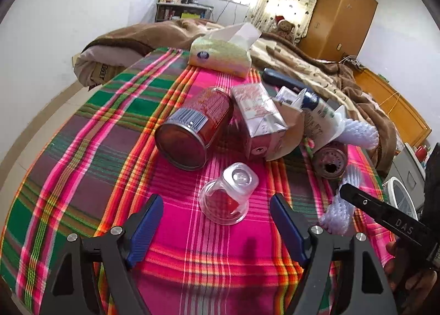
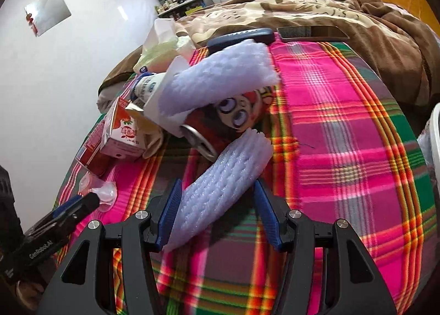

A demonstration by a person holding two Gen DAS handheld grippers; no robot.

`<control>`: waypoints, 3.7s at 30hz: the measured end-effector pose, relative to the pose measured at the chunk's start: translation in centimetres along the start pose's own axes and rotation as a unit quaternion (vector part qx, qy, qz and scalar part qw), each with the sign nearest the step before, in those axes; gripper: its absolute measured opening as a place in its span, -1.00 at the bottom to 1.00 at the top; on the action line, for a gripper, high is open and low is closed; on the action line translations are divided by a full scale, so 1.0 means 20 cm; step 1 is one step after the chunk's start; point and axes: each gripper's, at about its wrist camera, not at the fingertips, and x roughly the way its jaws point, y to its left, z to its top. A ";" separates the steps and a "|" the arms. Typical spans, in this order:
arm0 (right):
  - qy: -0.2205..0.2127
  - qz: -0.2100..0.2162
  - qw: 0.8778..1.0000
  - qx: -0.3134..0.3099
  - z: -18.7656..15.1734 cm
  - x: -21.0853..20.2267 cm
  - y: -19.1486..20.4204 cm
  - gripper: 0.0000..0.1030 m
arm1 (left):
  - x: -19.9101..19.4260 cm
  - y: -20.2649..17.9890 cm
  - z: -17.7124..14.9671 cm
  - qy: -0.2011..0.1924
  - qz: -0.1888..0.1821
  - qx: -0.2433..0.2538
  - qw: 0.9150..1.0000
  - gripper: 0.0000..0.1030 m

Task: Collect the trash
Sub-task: 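Grasp the clear plastic cup with the left tool while the right tool grasps a foam net, then carry the plastic cup and foam net over the bin with both tools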

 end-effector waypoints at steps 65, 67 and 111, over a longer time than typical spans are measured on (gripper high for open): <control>-0.081 -0.016 0.996 0.023 -0.02 -0.35 -0.21 -0.54 | -0.15 -0.48 -0.04 -0.025 -0.055 0.083 0.995 -0.32; -0.086 -0.019 0.996 0.029 -0.02 -0.38 -0.24 -0.54 | -0.16 -0.53 -0.04 -0.024 -0.060 0.091 0.994 -0.32; -0.099 -0.181 0.967 0.149 -0.06 -0.77 -1.21 -0.53 | 0.08 -1.88 -0.18 0.039 -0.238 0.256 0.936 -0.32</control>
